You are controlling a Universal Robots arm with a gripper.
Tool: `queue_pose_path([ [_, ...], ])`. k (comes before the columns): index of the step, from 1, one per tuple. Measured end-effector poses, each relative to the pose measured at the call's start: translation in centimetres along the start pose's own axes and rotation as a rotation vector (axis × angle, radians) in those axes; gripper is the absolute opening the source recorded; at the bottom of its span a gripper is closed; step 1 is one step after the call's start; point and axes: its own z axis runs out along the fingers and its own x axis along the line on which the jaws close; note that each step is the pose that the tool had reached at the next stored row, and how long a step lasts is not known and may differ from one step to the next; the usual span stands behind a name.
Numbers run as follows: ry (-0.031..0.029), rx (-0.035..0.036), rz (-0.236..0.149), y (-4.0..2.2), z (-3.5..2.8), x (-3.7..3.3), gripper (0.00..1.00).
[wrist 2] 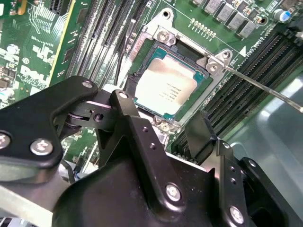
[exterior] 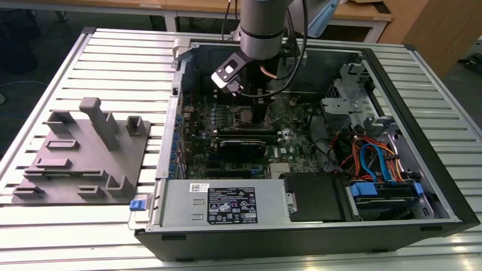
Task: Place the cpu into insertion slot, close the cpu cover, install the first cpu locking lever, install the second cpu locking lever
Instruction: 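Place the cpu into insertion slot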
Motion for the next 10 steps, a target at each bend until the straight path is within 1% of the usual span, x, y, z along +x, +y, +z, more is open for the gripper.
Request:
queue_pose_path([
  [4,0.0000,0.0012,0.000,0.05,-0.66,0.00,0.67],
  [6,0.0000,0.0019,0.000,0.05,-0.81,0.01,0.66],
  [9,0.0002,0.0025,0.000,0.06,-0.91,0.01,0.48],
  [10,0.0003,0.0025,0.000,0.06,-0.91,0.01,0.48],
])
